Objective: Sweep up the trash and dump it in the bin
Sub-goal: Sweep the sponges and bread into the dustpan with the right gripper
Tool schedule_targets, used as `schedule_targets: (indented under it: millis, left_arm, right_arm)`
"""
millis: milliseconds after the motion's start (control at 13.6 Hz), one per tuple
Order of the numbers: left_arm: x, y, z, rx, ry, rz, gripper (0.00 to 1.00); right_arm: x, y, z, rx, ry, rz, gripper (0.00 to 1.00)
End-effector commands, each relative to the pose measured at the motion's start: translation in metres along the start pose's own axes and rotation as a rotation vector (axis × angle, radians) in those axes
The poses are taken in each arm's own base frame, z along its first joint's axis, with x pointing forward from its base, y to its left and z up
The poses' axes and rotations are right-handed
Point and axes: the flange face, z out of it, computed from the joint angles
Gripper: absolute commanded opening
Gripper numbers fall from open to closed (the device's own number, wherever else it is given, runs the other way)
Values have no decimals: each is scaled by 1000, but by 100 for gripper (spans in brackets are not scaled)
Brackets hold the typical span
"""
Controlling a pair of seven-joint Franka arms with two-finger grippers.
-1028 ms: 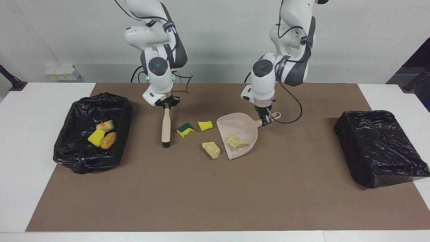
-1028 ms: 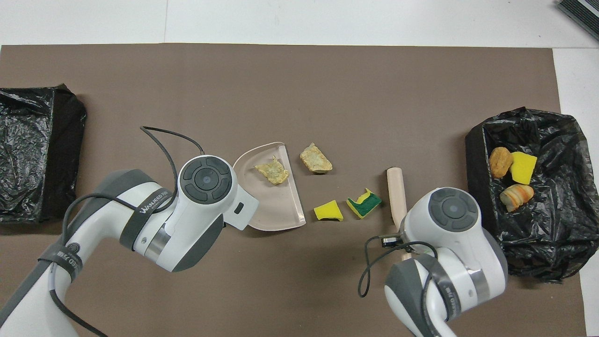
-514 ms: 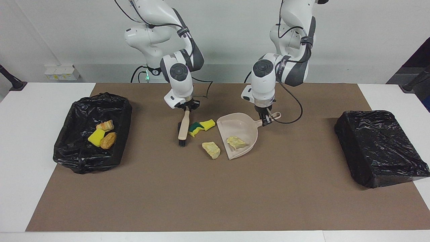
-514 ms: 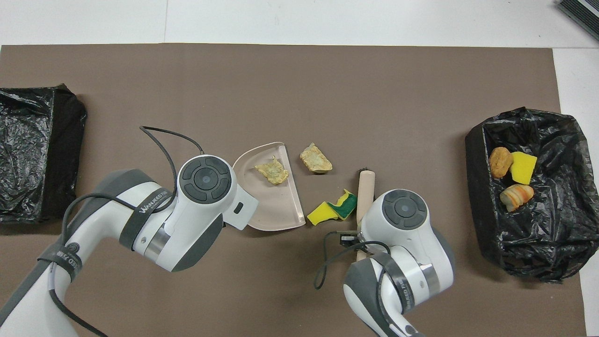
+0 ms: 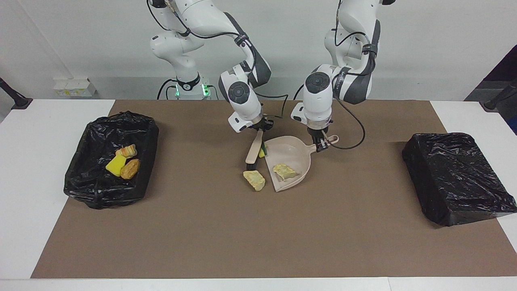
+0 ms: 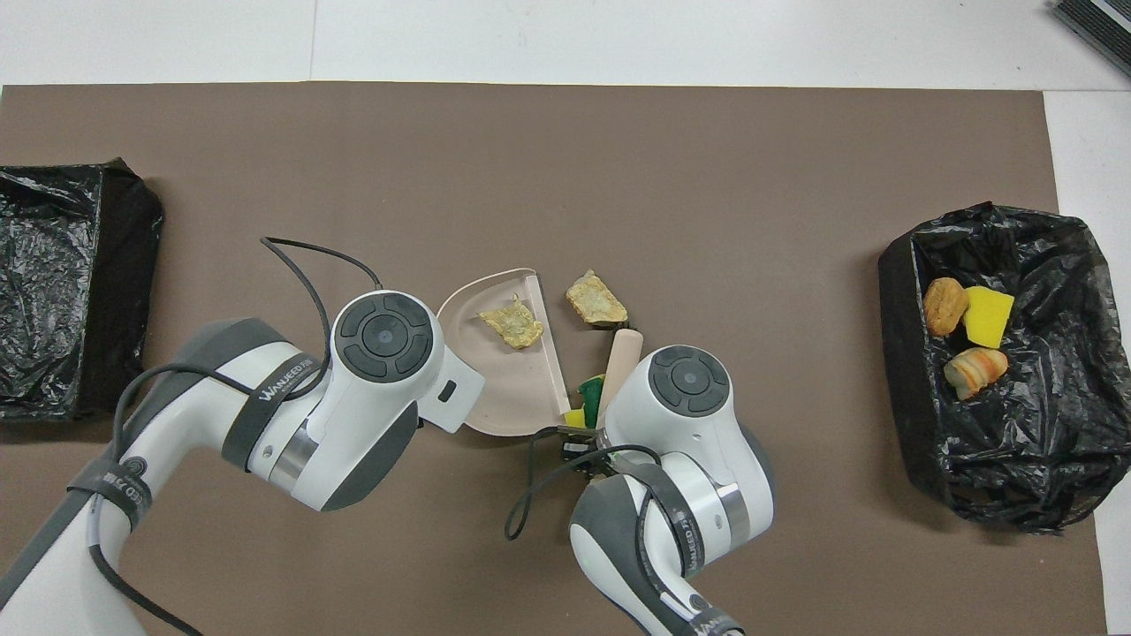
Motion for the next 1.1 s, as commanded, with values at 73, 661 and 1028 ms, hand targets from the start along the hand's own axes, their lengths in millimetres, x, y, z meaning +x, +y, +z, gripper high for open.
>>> schedule_targets:
  millis: [73, 661, 1028]
  left_arm:
    - [-4, 4, 1, 15, 8, 11, 0]
    - [-11, 16, 3, -17, -39, 140, 0]
    - [-16, 26, 9, -27, -49, 105, 0]
  right_arm:
    - [5, -42, -11, 138, -47, -22, 0]
    - [21, 2, -98, -19, 2, -211, 0]
    - [82, 45, -97, -282, 73, -241, 0]
